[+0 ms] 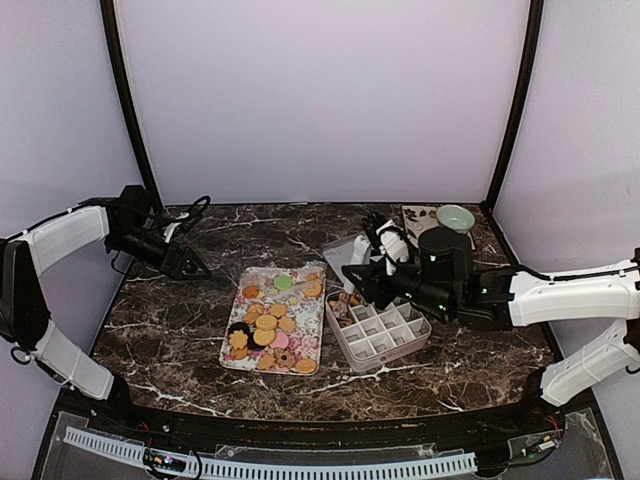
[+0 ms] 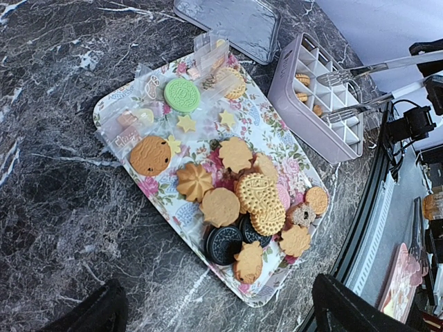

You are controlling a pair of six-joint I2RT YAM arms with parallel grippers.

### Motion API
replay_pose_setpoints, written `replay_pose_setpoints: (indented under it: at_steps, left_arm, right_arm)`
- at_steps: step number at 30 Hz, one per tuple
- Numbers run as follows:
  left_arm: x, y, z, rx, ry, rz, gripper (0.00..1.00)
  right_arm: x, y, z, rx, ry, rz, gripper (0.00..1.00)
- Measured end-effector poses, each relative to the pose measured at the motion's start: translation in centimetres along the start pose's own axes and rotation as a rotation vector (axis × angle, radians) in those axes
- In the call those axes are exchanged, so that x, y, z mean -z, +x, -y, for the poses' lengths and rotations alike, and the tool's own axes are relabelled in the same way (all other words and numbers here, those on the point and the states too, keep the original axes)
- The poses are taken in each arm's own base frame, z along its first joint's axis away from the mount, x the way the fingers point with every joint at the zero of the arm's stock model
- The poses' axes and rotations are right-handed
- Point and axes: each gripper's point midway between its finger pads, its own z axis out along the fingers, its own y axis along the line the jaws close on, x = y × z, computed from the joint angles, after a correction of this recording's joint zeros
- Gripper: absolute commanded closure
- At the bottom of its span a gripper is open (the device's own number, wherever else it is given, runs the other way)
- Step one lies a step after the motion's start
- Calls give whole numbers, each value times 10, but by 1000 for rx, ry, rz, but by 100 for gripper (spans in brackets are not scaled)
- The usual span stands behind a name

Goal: Pack the cookies
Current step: Place the fake cookies in the empty pocket of the box, then move the packing box to the center of the board.

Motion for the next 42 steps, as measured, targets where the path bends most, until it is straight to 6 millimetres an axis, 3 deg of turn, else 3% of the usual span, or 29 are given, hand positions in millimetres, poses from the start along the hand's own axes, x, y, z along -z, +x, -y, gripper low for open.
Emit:
replay_pose_setpoints:
  at_steps: [9, 15, 26, 32, 37, 42]
  left_arm:
    - [0, 0, 0, 1, 0, 0, 5]
    - [0, 0, 0, 0, 2, 1, 5]
    - [0, -1, 3, 0, 18, 8, 4]
    - [0, -3, 7, 0, 38, 17, 4]
    - [0, -3, 8, 1, 45, 20, 4]
    - [0, -3, 8, 1, 45, 19, 4]
  right_arm:
    - [1, -4, 0, 7, 1, 8, 56]
    - [1, -21, 0, 14, 1, 37, 73]
    - [3, -39, 4, 32, 22, 44, 73]
    - [11, -52, 7, 30, 25, 62, 79]
    - [12, -48, 3, 13, -12, 45, 93]
    - [13, -36, -6, 6, -62, -15, 100]
